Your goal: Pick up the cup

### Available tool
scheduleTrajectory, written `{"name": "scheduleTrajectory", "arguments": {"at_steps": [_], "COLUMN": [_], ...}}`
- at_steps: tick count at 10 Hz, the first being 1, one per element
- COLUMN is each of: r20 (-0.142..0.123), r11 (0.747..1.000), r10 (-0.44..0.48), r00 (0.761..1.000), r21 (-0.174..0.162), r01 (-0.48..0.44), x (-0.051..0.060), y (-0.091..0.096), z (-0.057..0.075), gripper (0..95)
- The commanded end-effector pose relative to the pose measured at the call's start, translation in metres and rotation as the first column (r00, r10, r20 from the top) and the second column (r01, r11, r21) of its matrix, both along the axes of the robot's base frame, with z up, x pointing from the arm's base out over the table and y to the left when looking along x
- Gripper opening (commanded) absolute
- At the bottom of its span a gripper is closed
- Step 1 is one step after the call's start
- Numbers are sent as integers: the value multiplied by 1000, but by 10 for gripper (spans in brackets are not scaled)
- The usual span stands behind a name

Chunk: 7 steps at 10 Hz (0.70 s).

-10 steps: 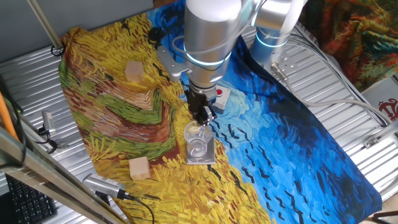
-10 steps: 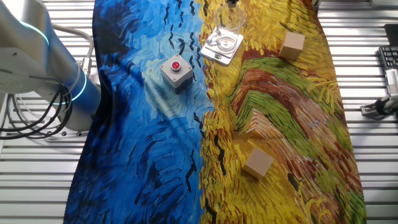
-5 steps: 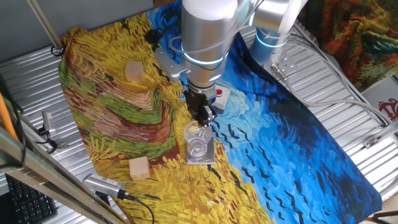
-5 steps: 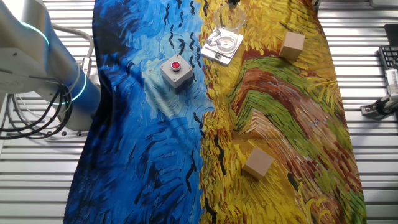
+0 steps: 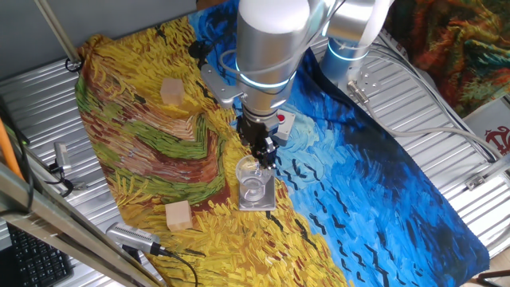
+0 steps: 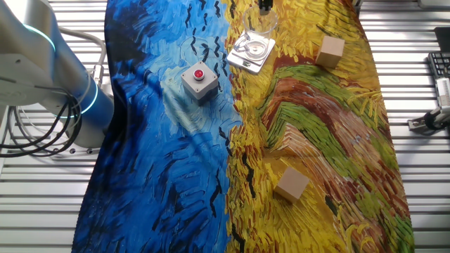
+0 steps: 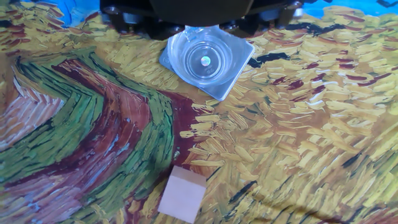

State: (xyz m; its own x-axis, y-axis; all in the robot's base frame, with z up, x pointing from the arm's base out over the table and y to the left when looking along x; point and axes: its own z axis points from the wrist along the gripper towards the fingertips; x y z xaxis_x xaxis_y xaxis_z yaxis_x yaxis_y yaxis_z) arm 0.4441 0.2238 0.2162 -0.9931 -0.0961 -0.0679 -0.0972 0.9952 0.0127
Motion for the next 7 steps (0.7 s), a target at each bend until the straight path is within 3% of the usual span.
{"name": "scheduleTrajectory", "arguments": {"at_steps": [1, 7], "r20": [2, 7], "r11": [1000, 1000], "r10": [-3, -4], "r00": [1000, 1000], "r21": [-1, 2], "r01": [3, 4], "x": [-1, -1], "y": [0, 1], "z": [-1, -12], "gripper": [950, 950]}}
